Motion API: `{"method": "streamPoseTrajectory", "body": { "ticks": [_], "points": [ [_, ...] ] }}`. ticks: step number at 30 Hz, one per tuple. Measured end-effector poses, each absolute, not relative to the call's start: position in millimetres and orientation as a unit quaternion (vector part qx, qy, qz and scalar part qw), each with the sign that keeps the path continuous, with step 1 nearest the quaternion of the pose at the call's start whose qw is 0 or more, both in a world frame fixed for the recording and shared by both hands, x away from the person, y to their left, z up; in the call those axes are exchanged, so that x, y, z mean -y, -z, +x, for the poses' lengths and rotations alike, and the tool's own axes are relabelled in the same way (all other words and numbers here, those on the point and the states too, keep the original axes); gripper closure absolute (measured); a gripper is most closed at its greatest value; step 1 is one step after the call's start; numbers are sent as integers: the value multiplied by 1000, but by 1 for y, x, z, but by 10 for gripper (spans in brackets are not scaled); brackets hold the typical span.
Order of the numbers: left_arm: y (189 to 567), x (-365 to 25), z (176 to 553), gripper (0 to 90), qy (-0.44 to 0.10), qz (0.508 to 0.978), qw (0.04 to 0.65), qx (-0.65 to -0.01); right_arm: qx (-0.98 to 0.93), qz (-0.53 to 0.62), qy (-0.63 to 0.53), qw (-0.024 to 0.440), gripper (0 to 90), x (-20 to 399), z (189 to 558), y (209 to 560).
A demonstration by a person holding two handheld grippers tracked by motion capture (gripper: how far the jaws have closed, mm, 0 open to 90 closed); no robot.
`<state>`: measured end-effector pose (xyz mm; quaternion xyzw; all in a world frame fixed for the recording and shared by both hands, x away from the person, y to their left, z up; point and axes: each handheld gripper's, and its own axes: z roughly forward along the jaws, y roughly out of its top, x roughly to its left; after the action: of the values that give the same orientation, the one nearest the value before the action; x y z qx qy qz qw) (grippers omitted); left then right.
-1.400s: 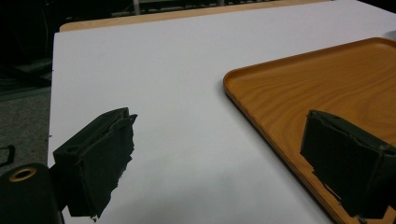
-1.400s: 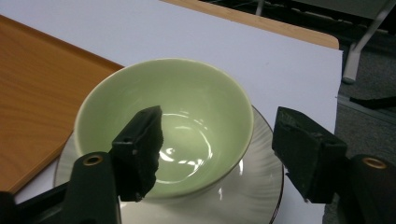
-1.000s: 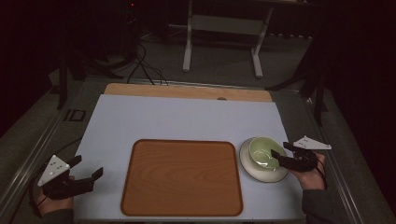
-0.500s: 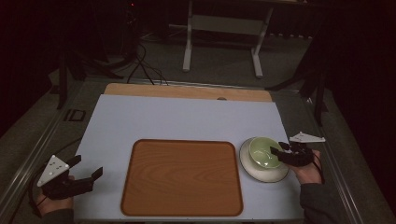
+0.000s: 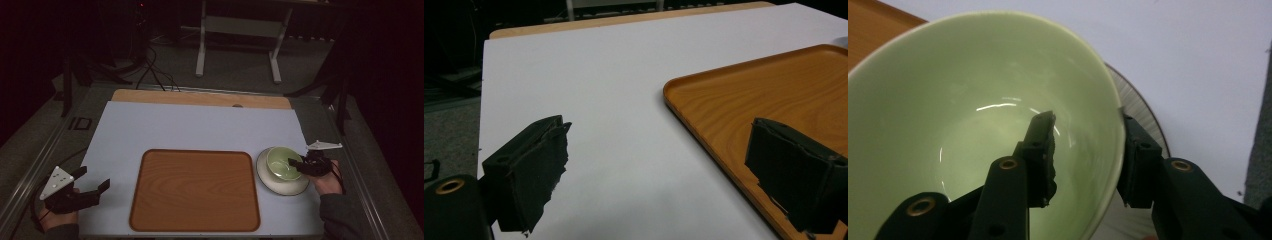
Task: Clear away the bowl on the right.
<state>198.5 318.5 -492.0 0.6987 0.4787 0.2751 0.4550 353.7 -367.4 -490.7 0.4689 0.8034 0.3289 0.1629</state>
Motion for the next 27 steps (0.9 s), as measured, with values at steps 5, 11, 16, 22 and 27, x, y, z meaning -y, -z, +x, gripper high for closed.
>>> {"method": "streamPoseTrajectory", "body": {
  "ticks": [5, 11, 16, 22, 27],
  "points": [
    [492, -319, 198, 97, -276, 699, 455, -478, -802, 479, -327, 143, 632, 367, 356, 494],
    [492, -319, 198, 103, -278, 698, 455, -477, -805, 482, -329, 109, 678, 367, 359, 496],
    [492, -319, 198, 104, -280, 697, 455, -478, -802, 486, -333, 105, 785, 364, 359, 496],
    [491, -319, 198, 106, -281, 697, 455, -479, -808, 478, -330, 100, 827, 358, 358, 494],
    [491, -319, 198, 107, -282, 696, 455, -478, -803, 483, -334, 98, 832, 358, 357, 494]
  ]
}}
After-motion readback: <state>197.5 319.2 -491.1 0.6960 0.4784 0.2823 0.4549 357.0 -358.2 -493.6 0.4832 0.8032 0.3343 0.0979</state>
